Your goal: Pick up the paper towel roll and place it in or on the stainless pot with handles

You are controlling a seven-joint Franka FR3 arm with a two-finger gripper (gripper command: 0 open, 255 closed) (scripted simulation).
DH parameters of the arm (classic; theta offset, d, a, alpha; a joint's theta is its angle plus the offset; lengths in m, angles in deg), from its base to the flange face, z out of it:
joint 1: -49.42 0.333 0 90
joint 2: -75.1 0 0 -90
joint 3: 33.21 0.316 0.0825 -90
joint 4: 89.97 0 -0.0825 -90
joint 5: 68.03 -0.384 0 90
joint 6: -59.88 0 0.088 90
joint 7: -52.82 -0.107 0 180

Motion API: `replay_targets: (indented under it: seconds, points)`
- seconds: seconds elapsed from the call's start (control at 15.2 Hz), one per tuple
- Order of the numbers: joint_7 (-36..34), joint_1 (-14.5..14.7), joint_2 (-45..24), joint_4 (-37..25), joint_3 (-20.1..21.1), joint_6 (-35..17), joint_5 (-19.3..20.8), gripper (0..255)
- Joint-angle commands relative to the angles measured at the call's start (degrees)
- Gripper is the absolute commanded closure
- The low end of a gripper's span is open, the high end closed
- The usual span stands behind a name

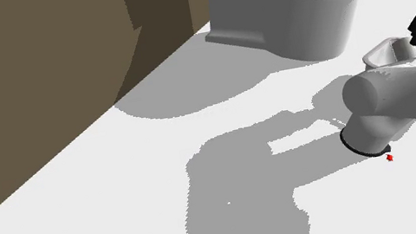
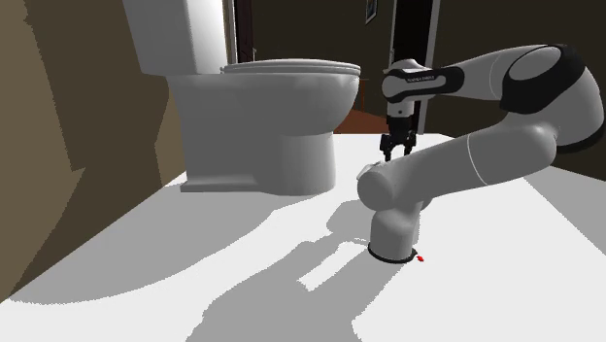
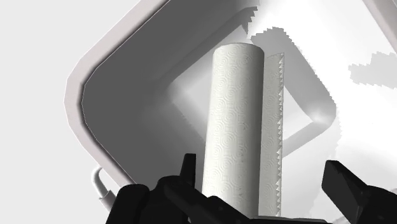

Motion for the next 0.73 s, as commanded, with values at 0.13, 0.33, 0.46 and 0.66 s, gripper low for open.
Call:
replay_targets:
  seconds: [0.13,0.33,0.46,0.66]
  points:
    - [0.7,1.1,-0.8,-5.5,4.0,5.0,-3.7,0]
    - [0.7,1.1,-0.8,-5.5,4.0,5.0,-3.7,0]
    - [0.7,1.1,-0.8,-5.5,4.0,5.0,-3.7,0]
    - [0.7,1.1,-0.8,-5.5,4.0,5.0,-3.7,0]
